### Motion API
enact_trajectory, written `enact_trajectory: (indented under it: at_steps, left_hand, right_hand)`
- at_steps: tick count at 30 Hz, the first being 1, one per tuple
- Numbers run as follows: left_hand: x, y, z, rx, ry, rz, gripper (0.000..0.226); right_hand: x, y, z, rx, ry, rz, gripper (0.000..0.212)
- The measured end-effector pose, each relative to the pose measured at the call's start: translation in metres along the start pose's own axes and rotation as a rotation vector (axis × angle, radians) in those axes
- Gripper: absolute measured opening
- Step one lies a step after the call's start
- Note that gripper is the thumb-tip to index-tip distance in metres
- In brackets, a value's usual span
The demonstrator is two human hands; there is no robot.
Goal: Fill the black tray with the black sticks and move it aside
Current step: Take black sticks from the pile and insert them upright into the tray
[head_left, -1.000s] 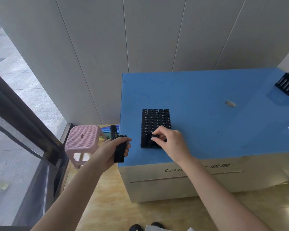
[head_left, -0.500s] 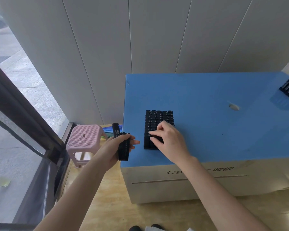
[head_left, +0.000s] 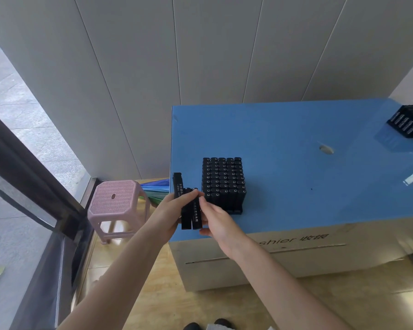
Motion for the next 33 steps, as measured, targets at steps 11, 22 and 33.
enact_trajectory:
  at_steps: [11, 22, 33]
  left_hand:
    - [0.008, 0.002, 0.004, 0.037, 0.063, -0.139, 0.02]
    - [-0.024, 0.008, 0.014, 0.065, 0.1, -0.059, 0.02]
    - [-0.022, 0.002, 0.014, 0.03, 0.072, -0.08, 0.022]
  right_hand:
    - [-0.018, -0.004, 0.0, 0.016, 0.027, -0.039, 0.032]
    - [-0.062, -0.011, -0.017, -0.385, -0.339, 0.25, 0.008]
    - [-0.075, 0.0, -0.019, -0.619, -0.783, 0.475, 0.017]
Point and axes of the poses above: each hand's wrist, its own y-axis towards the middle knuckle, its own x-axis out of the palm, z = x × y, the point moved 3 cm from there along y, towards the middle knuckle
